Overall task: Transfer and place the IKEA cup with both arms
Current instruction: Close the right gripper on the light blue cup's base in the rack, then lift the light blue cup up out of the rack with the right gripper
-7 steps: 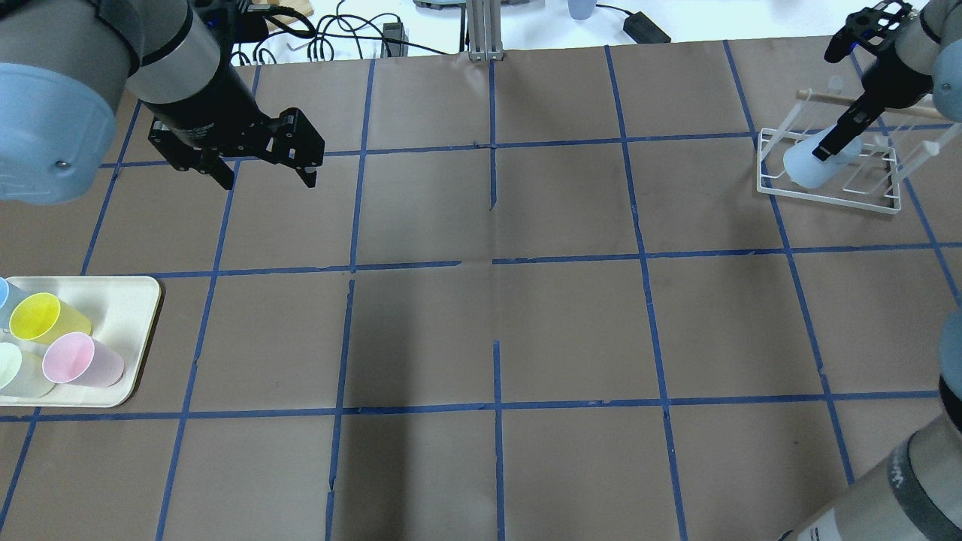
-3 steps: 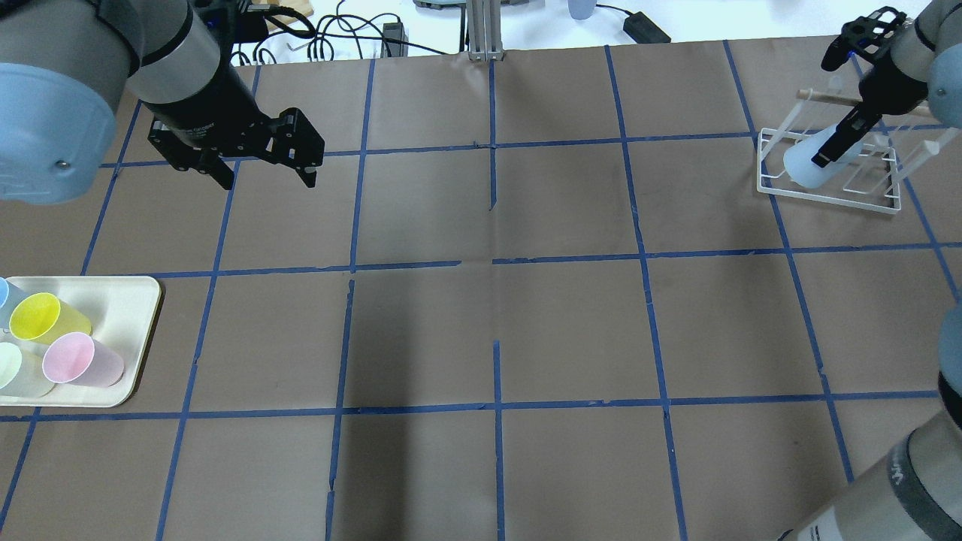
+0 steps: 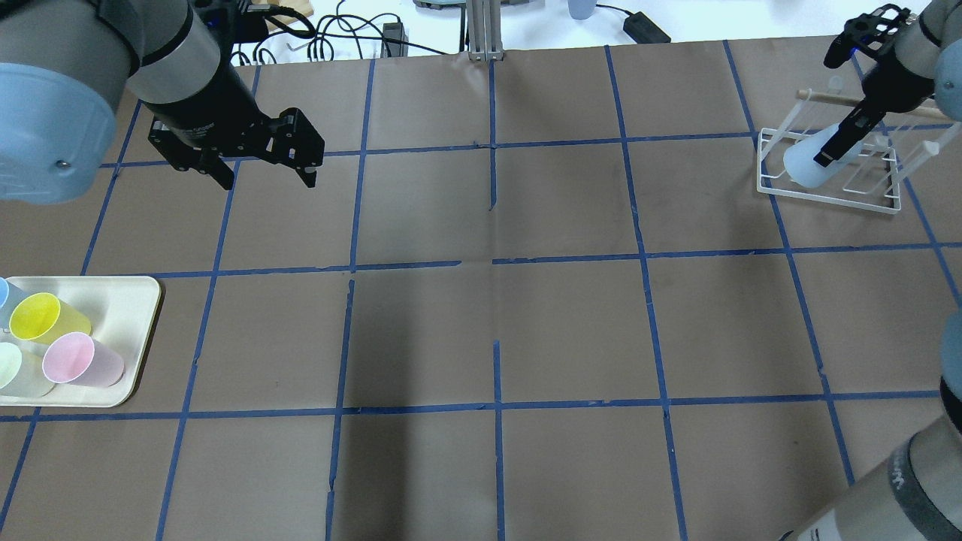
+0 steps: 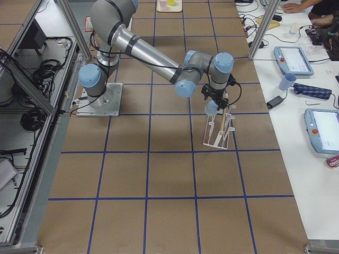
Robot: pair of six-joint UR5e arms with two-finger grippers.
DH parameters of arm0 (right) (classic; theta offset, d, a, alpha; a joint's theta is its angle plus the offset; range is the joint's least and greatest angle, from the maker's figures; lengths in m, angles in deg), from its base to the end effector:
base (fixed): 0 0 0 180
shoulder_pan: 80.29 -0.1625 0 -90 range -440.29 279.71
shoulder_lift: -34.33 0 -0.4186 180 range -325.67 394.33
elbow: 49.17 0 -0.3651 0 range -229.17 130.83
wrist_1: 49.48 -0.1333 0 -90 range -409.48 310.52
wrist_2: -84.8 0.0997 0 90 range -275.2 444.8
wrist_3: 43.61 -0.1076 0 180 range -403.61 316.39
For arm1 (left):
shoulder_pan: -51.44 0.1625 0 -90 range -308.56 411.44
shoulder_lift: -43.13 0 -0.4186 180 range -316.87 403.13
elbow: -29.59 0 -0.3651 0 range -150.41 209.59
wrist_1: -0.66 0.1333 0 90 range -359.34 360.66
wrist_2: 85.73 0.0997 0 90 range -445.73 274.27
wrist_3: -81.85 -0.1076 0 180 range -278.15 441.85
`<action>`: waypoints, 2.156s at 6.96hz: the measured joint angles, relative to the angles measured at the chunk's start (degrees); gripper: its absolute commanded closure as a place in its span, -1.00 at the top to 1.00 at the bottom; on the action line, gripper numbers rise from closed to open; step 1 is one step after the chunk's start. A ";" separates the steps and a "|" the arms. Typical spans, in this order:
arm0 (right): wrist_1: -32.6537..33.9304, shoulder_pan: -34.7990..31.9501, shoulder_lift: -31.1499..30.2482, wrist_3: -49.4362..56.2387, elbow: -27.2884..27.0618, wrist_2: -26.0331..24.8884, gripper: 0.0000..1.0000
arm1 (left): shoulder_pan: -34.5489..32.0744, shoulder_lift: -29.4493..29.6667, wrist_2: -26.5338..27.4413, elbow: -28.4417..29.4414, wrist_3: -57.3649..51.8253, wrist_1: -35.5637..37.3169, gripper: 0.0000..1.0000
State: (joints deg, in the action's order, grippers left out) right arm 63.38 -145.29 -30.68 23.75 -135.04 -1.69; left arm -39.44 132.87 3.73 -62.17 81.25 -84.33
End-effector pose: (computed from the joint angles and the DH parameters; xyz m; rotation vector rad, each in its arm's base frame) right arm -0.1358 -0.6223 0.3081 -1.1297 2.9110 -0.1068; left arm -0.1415 -0.4671 0.4702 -0.0409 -3.1303 0.0959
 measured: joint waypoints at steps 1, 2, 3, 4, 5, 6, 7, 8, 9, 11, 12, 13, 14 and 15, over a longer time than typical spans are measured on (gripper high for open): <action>-0.19 -0.02 0.02 0.00 0.00 0.00 1.00 | 0.00 0.00 -0.04 0.00 -0.01 0.00 1.00; -0.22 -0.03 0.15 0.02 -0.04 -0.01 1.00 | 0.00 0.00 -0.06 0.00 -0.02 0.00 1.00; -0.21 -0.02 0.28 0.07 -0.14 -0.05 0.89 | 0.02 0.00 -0.11 0.00 -0.02 0.00 1.00; -0.20 0.01 0.39 0.09 -0.21 -0.09 0.57 | 0.09 0.00 -0.23 0.00 -0.04 0.00 1.00; -0.21 0.04 0.42 0.08 -0.24 -0.16 0.38 | 0.14 0.00 -0.37 0.00 -0.08 0.00 1.00; -0.25 0.05 0.42 0.08 -0.26 -0.39 0.34 | 0.16 0.00 -0.45 -0.01 -0.10 0.00 1.00; -0.29 0.05 0.42 0.11 -0.29 -0.79 0.24 | 0.17 0.00 -0.49 -0.03 -0.10 0.00 1.00; -0.33 0.06 0.39 0.13 -0.28 -0.97 -0.10 | 0.17 0.00 -0.50 -0.03 -0.11 0.00 1.00; -0.42 0.05 0.33 0.14 -0.19 -1.16 -0.42 | 0.18 0.00 -0.50 -0.02 -0.11 0.00 1.00; -1.95 0.04 -0.08 0.08 0.37 -1.96 -0.54 | 0.24 0.00 -0.51 -0.05 -0.11 0.00 1.00; -3.42 0.00 -0.37 0.07 1.26 -2.80 -0.54 | 0.25 0.00 -0.51 -0.08 -0.11 0.00 1.00; -6.43 -0.02 -0.80 0.06 2.93 -3.30 -0.54 | 0.26 0.00 -0.51 -0.08 -0.11 0.00 1.00; -10.34 -0.03 -1.49 0.06 5.06 -3.50 -0.54 | 0.26 0.00 -0.53 -0.07 -0.11 0.00 1.00; -14.25 -0.03 -2.40 0.05 7.20 -3.58 -0.55 | 0.26 0.00 -0.59 -0.04 -0.11 0.00 1.00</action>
State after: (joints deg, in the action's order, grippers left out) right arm 49.13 -145.32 -33.08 23.80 -127.83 -5.27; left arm -39.18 132.87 3.14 -62.20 81.14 -84.33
